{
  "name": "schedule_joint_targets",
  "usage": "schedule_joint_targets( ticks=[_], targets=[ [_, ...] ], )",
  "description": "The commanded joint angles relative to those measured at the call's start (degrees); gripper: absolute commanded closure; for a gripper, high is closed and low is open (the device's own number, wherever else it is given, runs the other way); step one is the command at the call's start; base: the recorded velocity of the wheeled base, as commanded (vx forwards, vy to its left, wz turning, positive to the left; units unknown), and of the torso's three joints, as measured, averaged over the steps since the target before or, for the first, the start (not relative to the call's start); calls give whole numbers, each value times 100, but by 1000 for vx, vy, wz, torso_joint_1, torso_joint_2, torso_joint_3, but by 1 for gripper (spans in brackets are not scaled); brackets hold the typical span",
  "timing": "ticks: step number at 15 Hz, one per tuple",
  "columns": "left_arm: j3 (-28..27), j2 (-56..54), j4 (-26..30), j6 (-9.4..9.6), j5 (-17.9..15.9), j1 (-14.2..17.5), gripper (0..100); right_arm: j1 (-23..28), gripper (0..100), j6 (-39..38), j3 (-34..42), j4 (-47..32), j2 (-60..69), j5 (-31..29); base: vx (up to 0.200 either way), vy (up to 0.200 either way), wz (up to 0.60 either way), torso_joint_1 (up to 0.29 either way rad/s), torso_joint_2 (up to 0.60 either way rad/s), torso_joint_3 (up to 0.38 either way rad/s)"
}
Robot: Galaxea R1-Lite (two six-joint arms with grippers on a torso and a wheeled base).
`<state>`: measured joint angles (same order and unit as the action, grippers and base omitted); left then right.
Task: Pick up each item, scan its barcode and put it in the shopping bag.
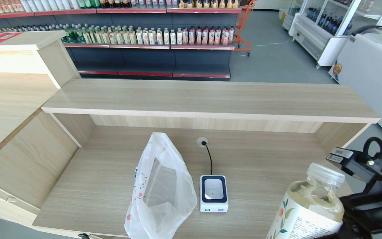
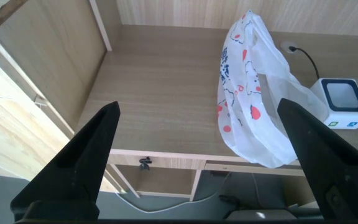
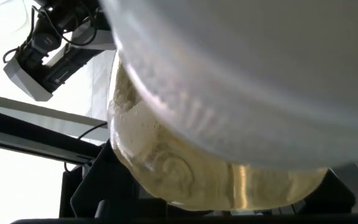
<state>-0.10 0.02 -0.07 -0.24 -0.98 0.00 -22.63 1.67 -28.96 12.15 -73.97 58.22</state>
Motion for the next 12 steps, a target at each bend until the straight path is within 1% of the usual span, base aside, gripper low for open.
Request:
schedule_joint_targets(
  ticks=[1, 3, 4, 5, 6, 7, 8, 9, 11, 12],
  targets=[
    [1, -2, -1, -2, 1, 0, 0, 4, 100, 18, -4, 15, -3, -13, 0, 0, 0, 0, 0, 0],
    [1, -2, -1, -2, 1, 0, 0, 39, 100, 211, -21, 85, -21, -285, 0, 0, 0, 0, 0, 0],
    [1, -2, -1, -2, 1, 0, 0, 144, 100, 545, -4, 156, -65, -575, 0, 0, 0, 0, 0, 0],
    [1, -2, -1, -2, 1, 0, 0, 514, 100, 1696, 22, 314, -363, -1111, 0, 0, 0, 0, 0, 0],
    [1, -2, -1, -2, 1, 0, 0, 751, 100, 2294, 22, 384, -487, -1173, 0, 0, 0, 0, 0, 0],
    [1, -2, -1, -2, 1, 0, 0, 1006, 100, 3015, 84, 709, -724, -1190, 0, 0, 0, 0, 0, 0],
    [1, -2, -1, -2, 1, 0, 0, 997, 100, 3067, 181, 1017, -821, -1199, 0, 0, 0, 0, 0, 0],
    [1, -2, -1, -2, 1, 0, 0, 944, 100, 3120, 260, 1544, -1146, -1199, 0, 0, 0, 0, 0, 0],
    [1, -2, -1, -2, 1, 0, 0, 883, 100, 3463, 172, 2256, -1946, -1190, 0, 0, 0, 0, 0, 0],
    [1, -2, -1, -2, 1, 0, 0, 883, 100, 3542, 137, 2397, -2139, -1164, 0, 0, 0, 0, 0, 0]
  ],
)
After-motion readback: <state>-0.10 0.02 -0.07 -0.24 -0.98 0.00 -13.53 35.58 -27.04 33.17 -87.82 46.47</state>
